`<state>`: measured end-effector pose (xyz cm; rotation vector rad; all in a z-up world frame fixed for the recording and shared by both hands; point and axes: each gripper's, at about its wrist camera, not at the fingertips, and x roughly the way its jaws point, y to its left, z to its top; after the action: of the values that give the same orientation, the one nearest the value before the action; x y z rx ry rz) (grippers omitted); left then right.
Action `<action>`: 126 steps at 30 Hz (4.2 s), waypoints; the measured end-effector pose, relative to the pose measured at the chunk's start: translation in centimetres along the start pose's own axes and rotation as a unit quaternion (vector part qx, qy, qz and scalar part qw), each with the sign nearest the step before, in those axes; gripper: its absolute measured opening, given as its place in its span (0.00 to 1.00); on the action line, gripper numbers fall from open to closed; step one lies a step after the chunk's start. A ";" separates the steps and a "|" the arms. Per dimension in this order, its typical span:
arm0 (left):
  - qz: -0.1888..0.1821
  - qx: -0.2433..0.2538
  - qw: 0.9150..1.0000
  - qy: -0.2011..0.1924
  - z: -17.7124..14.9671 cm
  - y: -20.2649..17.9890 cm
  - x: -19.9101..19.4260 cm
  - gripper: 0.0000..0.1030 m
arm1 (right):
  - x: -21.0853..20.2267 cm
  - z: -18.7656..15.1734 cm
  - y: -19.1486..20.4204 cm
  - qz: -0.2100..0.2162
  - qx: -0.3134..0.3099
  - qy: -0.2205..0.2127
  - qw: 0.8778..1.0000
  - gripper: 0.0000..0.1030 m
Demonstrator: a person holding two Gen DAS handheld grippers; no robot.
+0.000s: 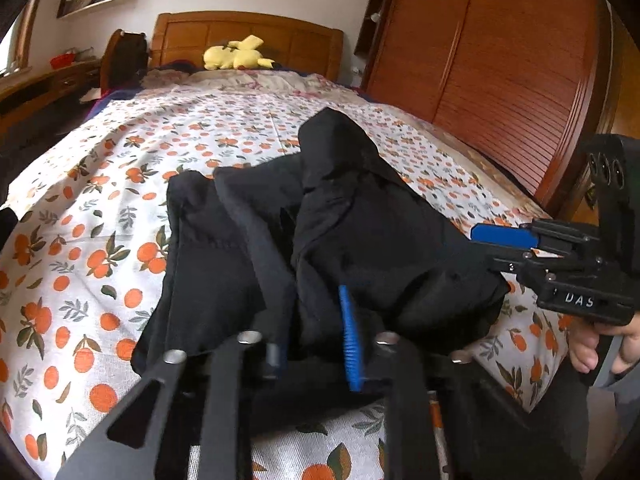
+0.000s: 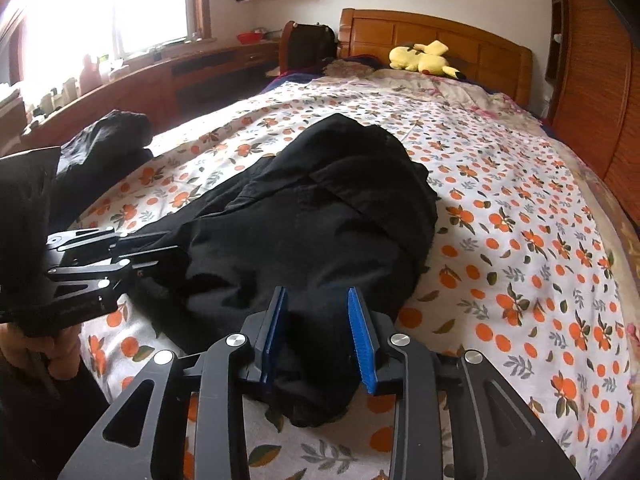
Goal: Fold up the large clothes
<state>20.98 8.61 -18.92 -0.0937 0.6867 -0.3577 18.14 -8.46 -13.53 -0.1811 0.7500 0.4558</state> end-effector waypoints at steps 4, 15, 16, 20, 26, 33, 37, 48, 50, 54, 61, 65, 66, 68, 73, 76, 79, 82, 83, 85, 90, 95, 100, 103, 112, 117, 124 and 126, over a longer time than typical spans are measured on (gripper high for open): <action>-0.007 0.000 1.000 -0.020 0.2 0.2 -1.3 0.08 | -0.1 0.0 0.0 -0.002 -0.001 -0.003 1.000 0.28; 0.017 -0.025 0.996 -0.079 0.3 3.5 -7.1 0.06 | -0.9 1.4 2.9 0.015 -0.032 -0.026 0.999 0.28; 0.023 -0.027 0.997 -0.075 0.1 3.9 -7.2 0.06 | -0.8 1.4 3.3 0.018 -0.035 -0.025 0.999 0.28; 0.042 -0.018 0.998 -0.046 -0.9 4.7 -6.7 0.07 | 0.2 1.2 4.2 0.026 -0.040 -0.016 0.999 0.28; 0.063 -0.001 0.998 -0.009 -2.8 5.3 -5.6 0.08 | 2.9 -0.5 4.9 0.037 -0.035 0.019 0.999 0.28; 0.072 0.003 0.997 0.008 -3.7 5.8 -4.9 0.08 | 4.1 -1.3 6.1 0.018 -0.058 0.026 0.998 0.30; 0.077 0.003 0.997 0.009 -3.8 5.8 -4.7 0.08 | 2.6 0.5 4.6 0.037 -0.043 0.012 0.998 0.29; 0.089 0.004 0.996 0.012 -3.8 5.5 -4.3 0.09 | 8.5 7.7 -2.8 0.009 -0.015 0.015 1.000 0.45; 0.089 0.004 0.996 0.013 -3.8 5.4 -4.3 0.09 | 10.3 8.6 -4.3 0.002 -0.004 0.025 1.000 0.48; 0.088 0.004 0.996 0.012 -3.8 5.4 -4.3 0.09 | 13.2 9.7 -6.6 -0.009 0.023 0.037 0.999 0.64; 0.083 0.004 0.996 0.014 -3.7 5.6 -4.2 0.10 | 17.1 10.4 -8.0 0.008 0.050 0.067 0.996 0.75; 0.082 0.003 0.997 0.014 -3.7 5.8 -4.1 0.10 | 18.5 10.2 -8.2 0.026 0.058 0.079 0.995 0.77; 0.082 0.003 0.997 0.014 -3.6 5.7 -4.1 0.10 | 18.6 10.1 -8.2 0.028 0.059 0.079 0.995 0.77; 0.083 0.004 0.996 0.014 -3.6 5.7 -4.2 0.11 | 18.9 10.0 -8.3 0.033 0.062 0.080 0.994 0.78; 0.089 0.008 0.996 0.013 -3.7 5.7 -4.2 0.12 | 19.4 9.7 -8.3 0.041 0.070 0.085 0.993 0.78; 0.091 0.006 0.996 0.010 -3.8 5.7 -4.7 0.14 | 19.6 9.7 -8.1 0.043 0.068 0.087 0.993 0.78; 0.100 0.003 0.995 -0.002 -4.0 5.8 -6.3 0.18 | 19.7 9.8 -7.9 0.039 0.061 0.086 0.994 0.78; 0.114 -0.008 0.993 -0.007 -4.4 6.0 -7.5 0.37 | 19.7 9.7 -7.7 0.040 0.054 0.084 0.994 0.78; 0.123 -0.014 0.992 -0.008 -4.8 6.1 -7.9 0.43 | 19.8 9.7 -7.8 0.043 0.055 0.084 0.994 0.78; 0.123 -0.021 0.992 -0.005 -5.5 6.4 -8.3 0.52 | 19.9 9.6 -8.1 0.051 0.059 0.085 0.993 0.78; 0.108 -0.030 0.994 0.005 -6.2 6.4 -8.0 0.52 | 20.0 9.5 -8.2 0.060 0.062 0.083 0.993 0.78; 0.077 -0.028 0.996 0.032 -6.3 5.6 -5.6 0.52 | 20.1 9.3 -8.3 0.066 0.071 0.083 0.992 0.77; 0.061 -0.032 0.996 0.052 -6.3 5.7 -3.7 0.30 | 19.9 9.4 -8.2 0.096 0.081 0.093 0.988 0.57; 0.050 -0.036 0.997 0.053 -6.2 5.6 -3.6 0.14 | 19.0 9.8 -7.4 0.090 0.061 0.088 0.990 0.39; 0.076 -0.034 0.997 0.001 -3.8 5.5 -7.2 0.07 | 13.5 12.7 -4.4 0.071 0.031 0.019 0.997 0.21; 0.098 -0.047 0.993 -0.051 -1.7 8.3 -12.1 0.07 | 10.6 16.3 -0.9 0.081 0.020 -0.014 0.996 0.20; 0.161 -0.055 0.980 -0.100 0.7 13.6 -20.8 0.06 | 9.2 22.7 8.7 0.123 -0.012 -0.044 0.991 0.20; 0.187 -0.059 0.974 -0.111 1.3 15.6 -23.6 0.06 | 9.0 24.3 11.9 0.139 -0.022 -0.050 0.989 0.20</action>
<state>9.47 31.48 -6.75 -0.1120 0.4905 0.0559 33.39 12.85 -2.19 -0.0930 0.6687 0.7413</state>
